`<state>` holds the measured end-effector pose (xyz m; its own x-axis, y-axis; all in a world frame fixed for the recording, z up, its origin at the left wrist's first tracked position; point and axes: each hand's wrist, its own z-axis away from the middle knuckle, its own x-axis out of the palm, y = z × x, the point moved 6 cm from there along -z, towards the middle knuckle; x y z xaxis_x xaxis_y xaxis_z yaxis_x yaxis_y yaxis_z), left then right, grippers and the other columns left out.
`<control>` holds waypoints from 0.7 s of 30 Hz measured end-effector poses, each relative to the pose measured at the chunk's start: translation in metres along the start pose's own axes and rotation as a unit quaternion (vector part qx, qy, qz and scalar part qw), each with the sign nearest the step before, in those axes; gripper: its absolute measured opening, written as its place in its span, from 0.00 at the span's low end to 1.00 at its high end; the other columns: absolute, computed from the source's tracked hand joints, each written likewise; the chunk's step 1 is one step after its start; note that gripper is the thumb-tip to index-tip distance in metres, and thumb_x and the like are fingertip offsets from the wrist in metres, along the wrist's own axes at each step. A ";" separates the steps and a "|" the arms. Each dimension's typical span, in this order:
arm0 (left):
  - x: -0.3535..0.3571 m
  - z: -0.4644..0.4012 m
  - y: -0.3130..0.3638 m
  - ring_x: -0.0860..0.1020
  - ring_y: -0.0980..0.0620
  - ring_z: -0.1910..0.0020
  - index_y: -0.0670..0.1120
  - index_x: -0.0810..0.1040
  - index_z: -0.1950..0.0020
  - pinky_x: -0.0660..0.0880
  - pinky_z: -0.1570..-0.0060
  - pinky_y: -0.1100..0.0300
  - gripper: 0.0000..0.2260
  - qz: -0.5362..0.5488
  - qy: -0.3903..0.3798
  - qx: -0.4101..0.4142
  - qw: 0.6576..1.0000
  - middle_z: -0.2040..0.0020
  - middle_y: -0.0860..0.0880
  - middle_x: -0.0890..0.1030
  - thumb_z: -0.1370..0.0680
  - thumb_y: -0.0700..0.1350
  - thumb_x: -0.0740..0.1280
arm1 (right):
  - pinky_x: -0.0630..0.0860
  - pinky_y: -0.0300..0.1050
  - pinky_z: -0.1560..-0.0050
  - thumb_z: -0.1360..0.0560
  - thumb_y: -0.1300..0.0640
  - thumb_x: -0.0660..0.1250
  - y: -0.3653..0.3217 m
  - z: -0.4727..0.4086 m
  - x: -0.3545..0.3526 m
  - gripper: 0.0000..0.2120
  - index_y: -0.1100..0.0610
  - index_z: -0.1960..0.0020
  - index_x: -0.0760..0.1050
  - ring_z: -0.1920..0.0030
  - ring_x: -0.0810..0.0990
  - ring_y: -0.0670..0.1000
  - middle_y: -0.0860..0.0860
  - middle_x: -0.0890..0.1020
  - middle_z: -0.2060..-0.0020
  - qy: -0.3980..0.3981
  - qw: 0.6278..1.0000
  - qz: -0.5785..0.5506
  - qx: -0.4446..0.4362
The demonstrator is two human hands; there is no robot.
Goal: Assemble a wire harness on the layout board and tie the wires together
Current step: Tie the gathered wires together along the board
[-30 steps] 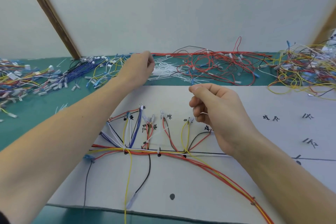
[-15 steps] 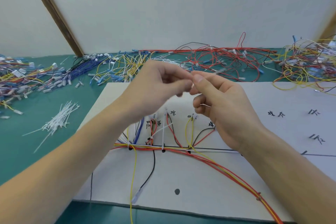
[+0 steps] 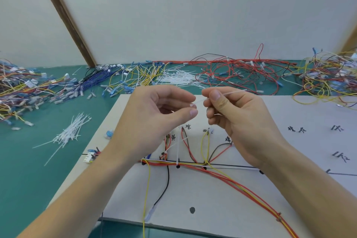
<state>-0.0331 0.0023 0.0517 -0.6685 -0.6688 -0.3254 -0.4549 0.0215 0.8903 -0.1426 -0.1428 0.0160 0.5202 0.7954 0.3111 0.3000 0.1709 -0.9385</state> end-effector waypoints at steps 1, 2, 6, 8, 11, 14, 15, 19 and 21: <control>0.001 0.001 0.001 0.87 0.51 0.55 0.53 0.87 0.50 0.84 0.50 0.55 0.09 0.002 0.007 0.006 1.000 0.57 0.51 0.88 0.28 0.43 0.79 | 0.78 0.39 0.62 0.28 0.53 0.71 0.000 0.000 0.000 0.13 0.59 0.49 0.86 0.64 0.79 0.48 0.53 0.84 0.62 -0.003 1.000 -0.003 0.000; 0.001 0.001 0.002 0.87 0.51 0.56 0.52 0.87 0.50 0.84 0.50 0.54 0.08 0.001 0.013 0.010 1.000 0.57 0.51 0.88 0.27 0.42 0.79 | 0.78 0.39 0.62 0.28 0.53 0.72 0.000 0.000 0.000 0.13 0.59 0.49 0.86 0.64 0.79 0.48 0.53 0.84 0.62 -0.006 1.000 -0.005 0.003; -0.005 -0.003 0.002 0.85 0.55 0.59 0.50 0.88 0.52 0.79 0.57 0.64 0.06 0.023 0.045 0.015 0.999 0.58 0.50 0.88 0.26 0.40 0.78 | 0.78 0.39 0.63 0.30 0.55 0.75 0.002 0.001 0.002 0.09 0.58 0.52 0.87 0.65 0.79 0.48 0.53 0.83 0.62 -0.023 0.999 0.015 0.021; -0.009 -0.004 0.004 0.84 0.57 0.61 0.50 0.88 0.54 0.77 0.59 0.68 0.05 0.007 0.055 0.019 0.998 0.59 0.52 0.88 0.25 0.40 0.78 | 0.78 0.40 0.63 0.27 0.59 0.76 0.003 0.002 0.001 0.02 0.56 0.55 0.87 0.64 0.80 0.47 0.51 0.84 0.63 -0.020 0.998 0.047 0.021; -0.009 -0.007 0.008 0.81 0.60 0.64 0.51 0.88 0.55 0.75 0.62 0.69 0.03 -0.070 0.027 0.021 0.997 0.62 0.54 0.86 0.24 0.43 0.77 | 0.79 0.39 0.59 0.25 0.60 0.76 -0.004 0.005 0.000 0.04 0.52 0.56 0.87 0.62 0.82 0.44 0.46 0.87 0.62 -0.004 0.980 0.189 -0.058; -0.002 -0.014 0.017 0.79 0.64 0.67 0.52 0.88 0.56 0.70 0.65 0.75 0.03 -0.162 -0.046 0.035 0.985 0.65 0.59 0.85 0.24 0.44 0.77 | 0.76 0.45 0.56 0.24 0.56 0.76 -0.010 0.009 0.006 0.05 0.46 0.56 0.86 0.56 0.81 0.45 0.41 0.86 0.61 -0.010 0.939 0.317 -0.136; -0.001 -0.016 0.022 0.79 0.64 0.68 0.52 0.88 0.56 0.69 0.65 0.76 0.03 -0.186 -0.058 0.044 0.980 0.66 0.60 0.84 0.24 0.44 0.76 | 0.73 0.43 0.57 0.24 0.56 0.76 -0.010 0.009 0.006 0.05 0.45 0.56 0.86 0.57 0.79 0.45 0.40 0.85 0.62 -0.011 0.933 0.328 -0.146; 0.000 -0.014 0.035 0.78 0.63 0.67 0.52 0.87 0.50 0.68 0.65 0.76 0.05 -0.192 -0.025 0.079 0.978 0.63 0.60 0.84 0.24 0.44 0.77 | 0.72 0.39 0.64 0.23 0.58 0.75 -0.011 0.005 0.003 0.04 0.50 0.55 0.86 0.66 0.76 0.50 0.49 0.84 0.65 -0.046 0.959 0.253 -0.120; 0.004 0.000 0.044 0.78 0.58 0.61 0.53 0.85 0.46 0.67 0.61 0.74 0.08 -0.238 0.033 0.143 0.960 0.58 0.59 0.84 0.24 0.45 0.76 | 0.72 0.38 0.66 0.23 0.59 0.75 -0.009 0.002 -0.003 0.03 0.53 0.55 0.86 0.68 0.76 0.48 0.49 0.83 0.67 -0.020 0.972 0.210 -0.098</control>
<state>-0.0558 0.0003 0.0900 -0.3093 -0.6993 -0.6444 -0.8492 -0.1020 0.5182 -0.1482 -0.1453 0.0236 0.5997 0.7935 -0.1039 0.2161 -0.2856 -0.9337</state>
